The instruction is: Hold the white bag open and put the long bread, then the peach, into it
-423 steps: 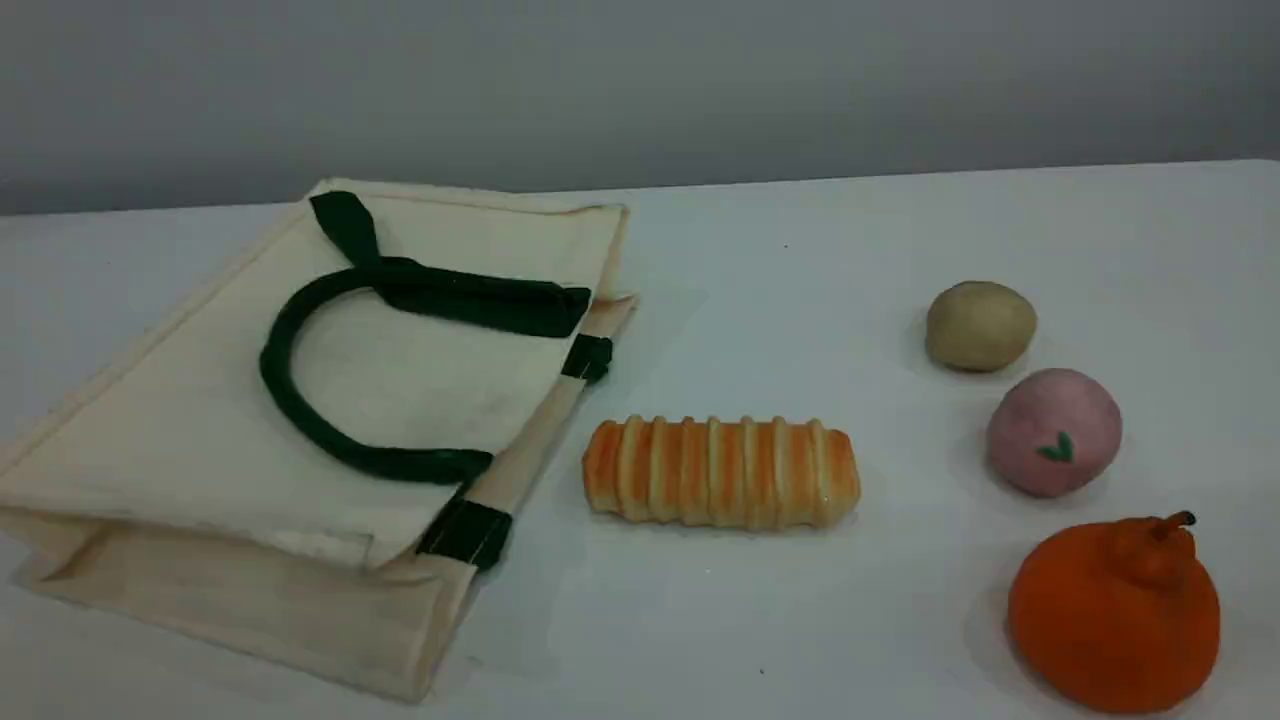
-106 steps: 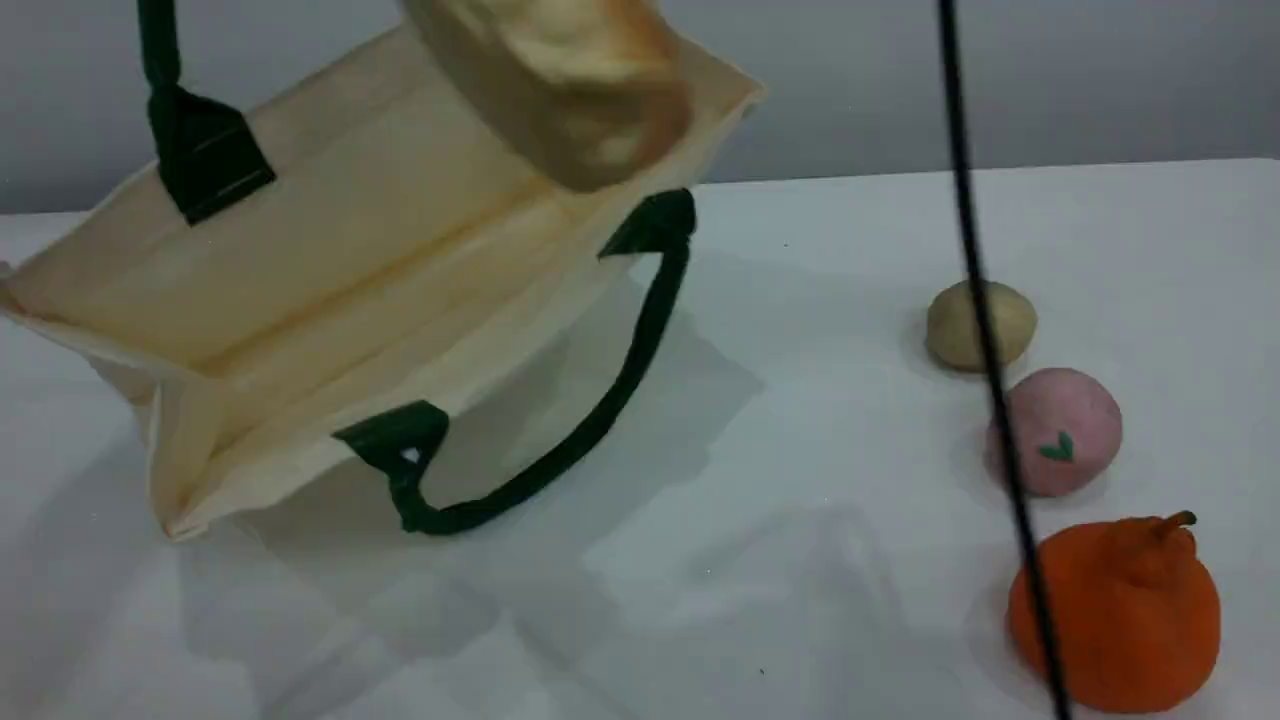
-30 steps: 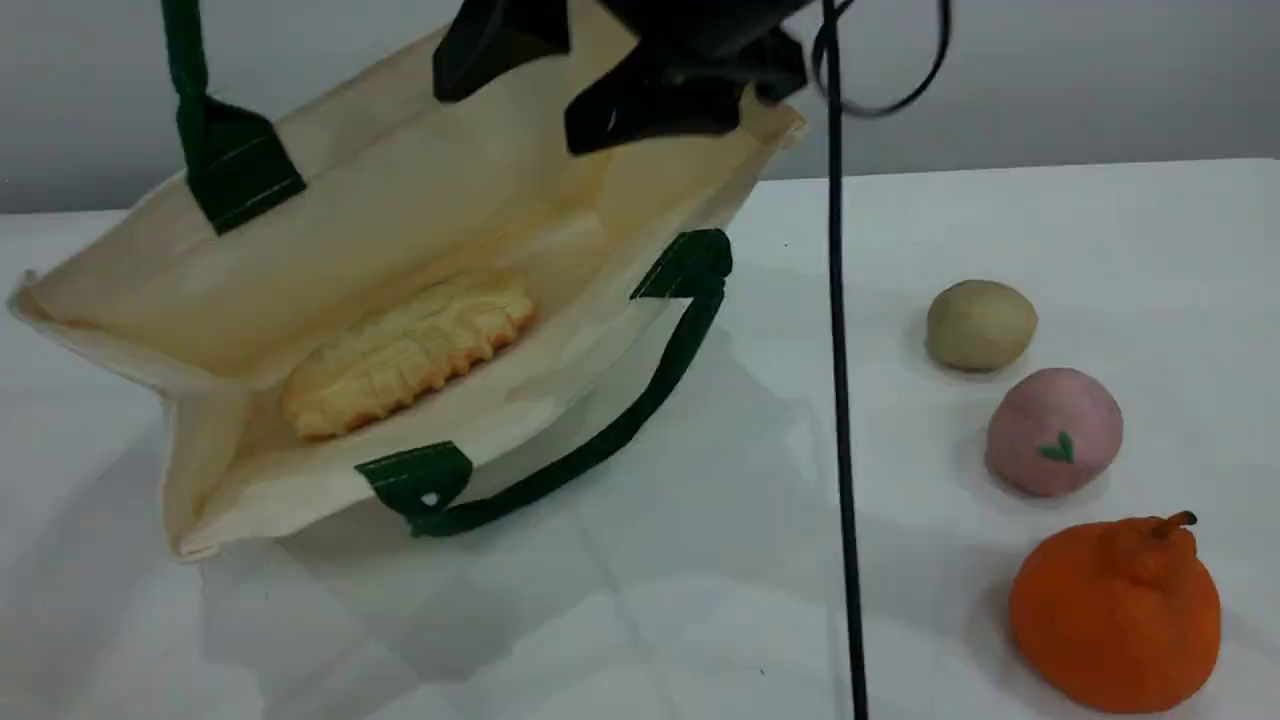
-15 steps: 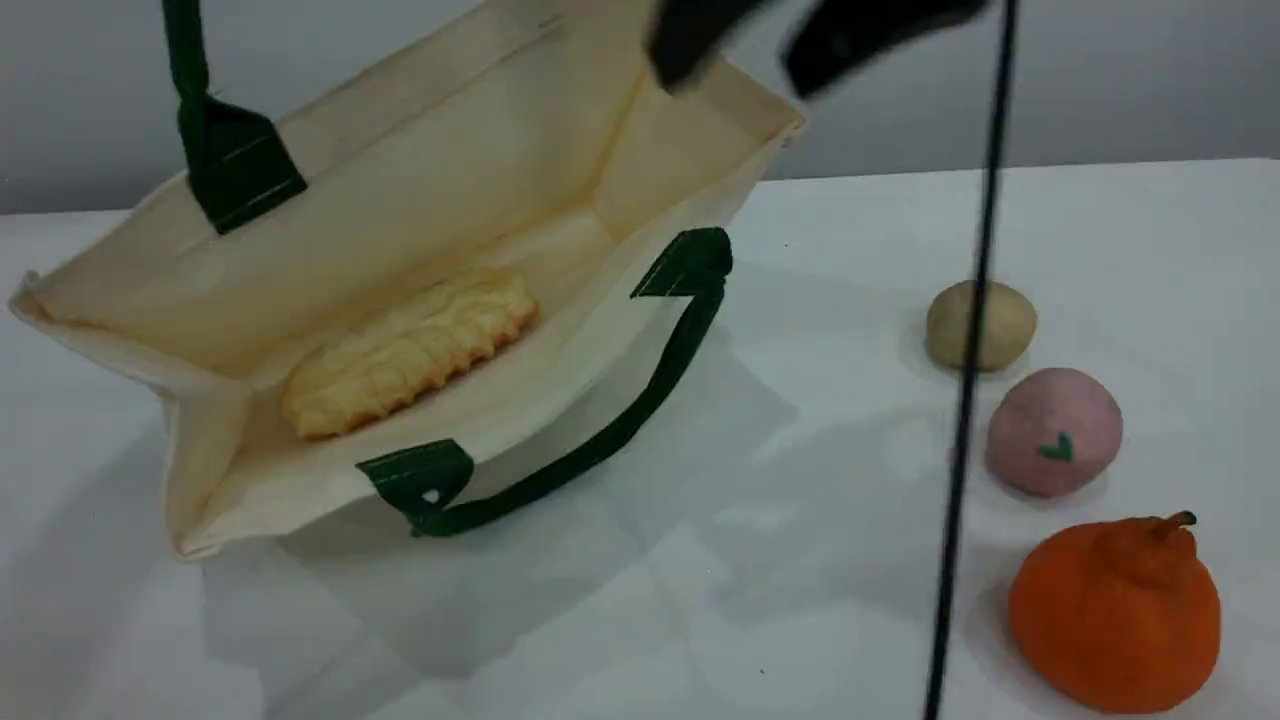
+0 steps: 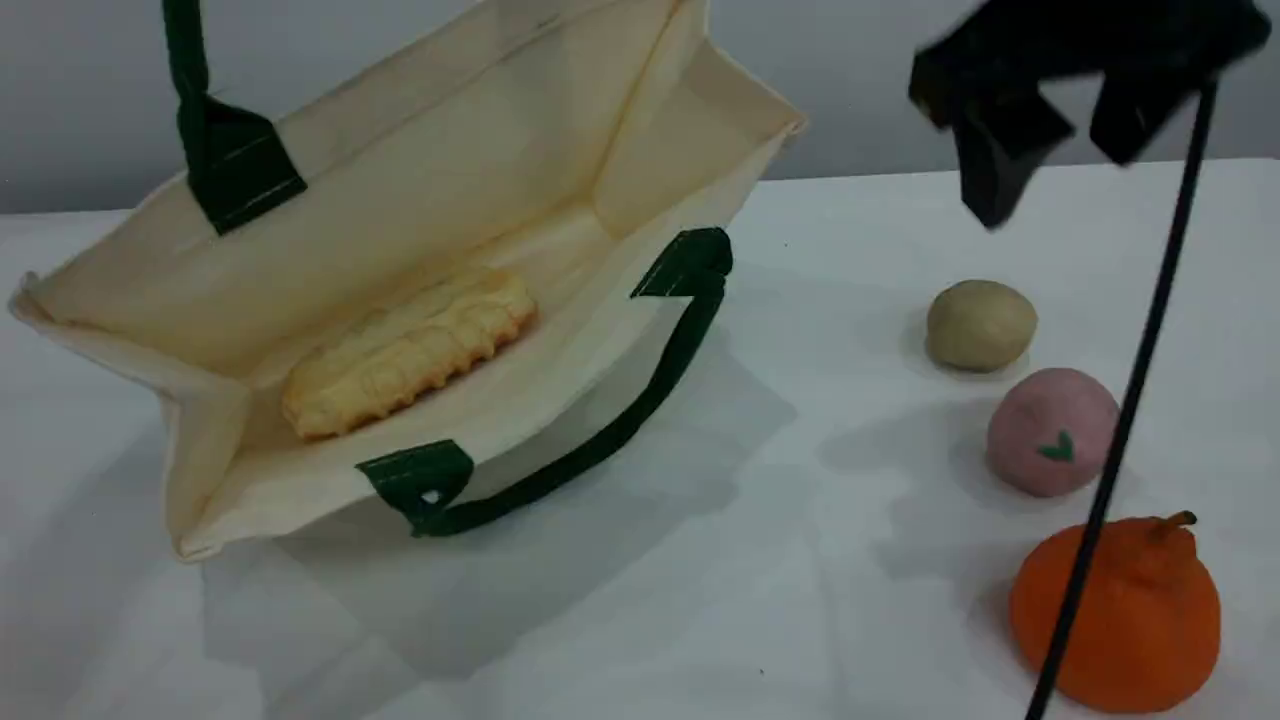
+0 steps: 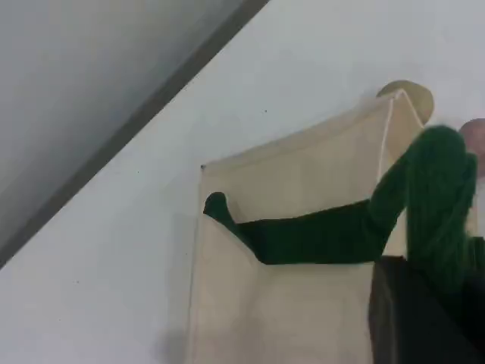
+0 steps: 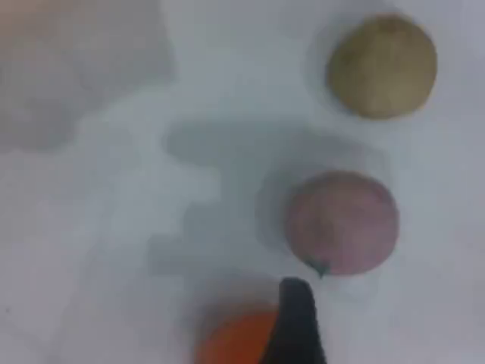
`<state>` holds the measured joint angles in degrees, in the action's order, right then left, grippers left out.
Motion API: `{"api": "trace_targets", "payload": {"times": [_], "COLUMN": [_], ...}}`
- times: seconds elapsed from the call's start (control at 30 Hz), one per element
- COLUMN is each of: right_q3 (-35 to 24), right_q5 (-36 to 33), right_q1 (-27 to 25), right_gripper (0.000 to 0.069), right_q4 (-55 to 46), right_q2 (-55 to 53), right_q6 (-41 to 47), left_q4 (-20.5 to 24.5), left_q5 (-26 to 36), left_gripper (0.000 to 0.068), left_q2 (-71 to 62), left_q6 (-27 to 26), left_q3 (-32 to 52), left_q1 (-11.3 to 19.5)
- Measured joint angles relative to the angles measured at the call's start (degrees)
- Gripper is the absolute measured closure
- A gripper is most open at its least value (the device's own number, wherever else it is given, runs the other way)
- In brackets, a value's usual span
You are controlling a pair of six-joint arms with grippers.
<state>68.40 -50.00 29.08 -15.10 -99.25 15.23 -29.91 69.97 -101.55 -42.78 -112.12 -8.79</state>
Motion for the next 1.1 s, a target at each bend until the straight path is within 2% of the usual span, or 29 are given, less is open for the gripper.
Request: {"api": "trace_targets", "payload": {"times": [0.37,0.63,1.1], "right_q3": [0.0,0.0,0.0], "right_q5": [2.2,3.5,7.6], "right_q1": [-1.1,-5.1,-5.2], "right_gripper": [0.0173,0.0173,0.0173], "right_q4": [-0.1,0.4,-1.9], "right_q2": [-9.6,-13.2,-16.6], "right_q6": [6.3,6.3,6.1], "left_q4": [-0.1,-0.1,-0.2], "left_q5": [0.0,0.0,0.0], "left_gripper": [0.0584,0.0584,0.0584], "left_q2": [0.0,0.0,0.0], "left_q6": [0.0,0.0,0.0], "left_q3": [0.0,0.0,0.0], "left_q1": [0.0,0.0,0.0]}}
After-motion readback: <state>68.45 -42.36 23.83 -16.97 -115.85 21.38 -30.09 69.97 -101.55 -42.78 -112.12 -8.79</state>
